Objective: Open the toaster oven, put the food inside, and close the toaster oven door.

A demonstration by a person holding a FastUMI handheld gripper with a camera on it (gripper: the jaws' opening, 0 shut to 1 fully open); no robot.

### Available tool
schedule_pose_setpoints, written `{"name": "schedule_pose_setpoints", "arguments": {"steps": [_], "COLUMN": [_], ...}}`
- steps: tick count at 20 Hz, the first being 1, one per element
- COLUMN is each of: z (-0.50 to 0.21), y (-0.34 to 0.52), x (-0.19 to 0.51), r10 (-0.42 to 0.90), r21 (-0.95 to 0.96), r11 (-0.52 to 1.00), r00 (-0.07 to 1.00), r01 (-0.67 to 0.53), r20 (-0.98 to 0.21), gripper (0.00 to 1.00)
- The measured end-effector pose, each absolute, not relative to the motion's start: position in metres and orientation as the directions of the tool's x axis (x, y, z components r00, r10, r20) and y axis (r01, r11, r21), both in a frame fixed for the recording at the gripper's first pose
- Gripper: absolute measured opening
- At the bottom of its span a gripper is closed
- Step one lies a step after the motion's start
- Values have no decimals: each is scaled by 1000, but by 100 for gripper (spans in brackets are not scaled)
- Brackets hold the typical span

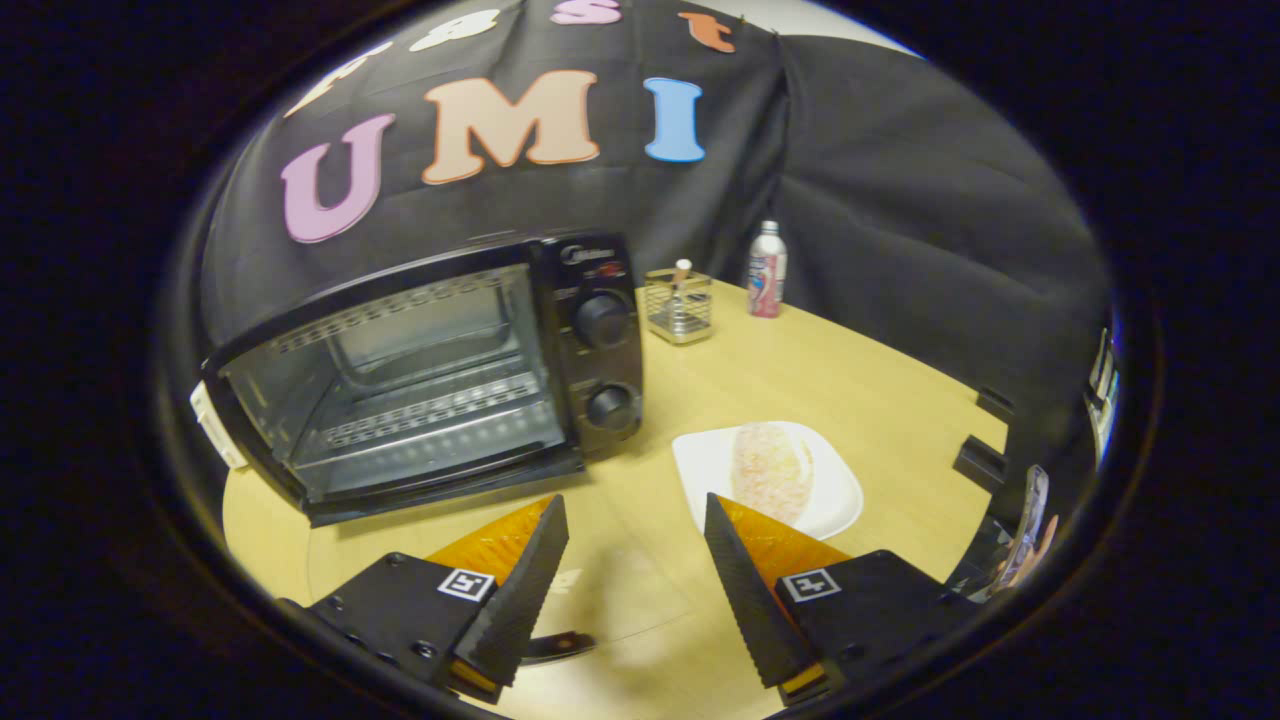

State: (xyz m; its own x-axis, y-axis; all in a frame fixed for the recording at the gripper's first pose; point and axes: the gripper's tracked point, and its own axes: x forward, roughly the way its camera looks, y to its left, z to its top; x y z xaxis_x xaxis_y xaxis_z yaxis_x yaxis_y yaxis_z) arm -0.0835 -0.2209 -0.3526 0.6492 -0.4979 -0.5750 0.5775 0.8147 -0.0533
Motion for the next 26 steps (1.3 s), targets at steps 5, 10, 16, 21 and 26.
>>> {"name": "schedule_pose_setpoints", "arguments": {"steps": [5, 10, 16, 21, 26], "z": [-363, -380, -399, -417, -412], "y": [-276, -305, -316, -317, -308], "x": [-94, -90, -80, -77, -74], "r10": [-557, -560, -530, -508, -477], "r21": [-60, -34, -43, -45, 20], "r11": [745, 703, 707, 716, 723], "r00": [571, 523, 488, 477, 520], "r01": [664, 711, 706, 696, 691], "r20": [-603, -643, -693, -717, -709], "gripper": [89, 88, 88, 88, 78]}}
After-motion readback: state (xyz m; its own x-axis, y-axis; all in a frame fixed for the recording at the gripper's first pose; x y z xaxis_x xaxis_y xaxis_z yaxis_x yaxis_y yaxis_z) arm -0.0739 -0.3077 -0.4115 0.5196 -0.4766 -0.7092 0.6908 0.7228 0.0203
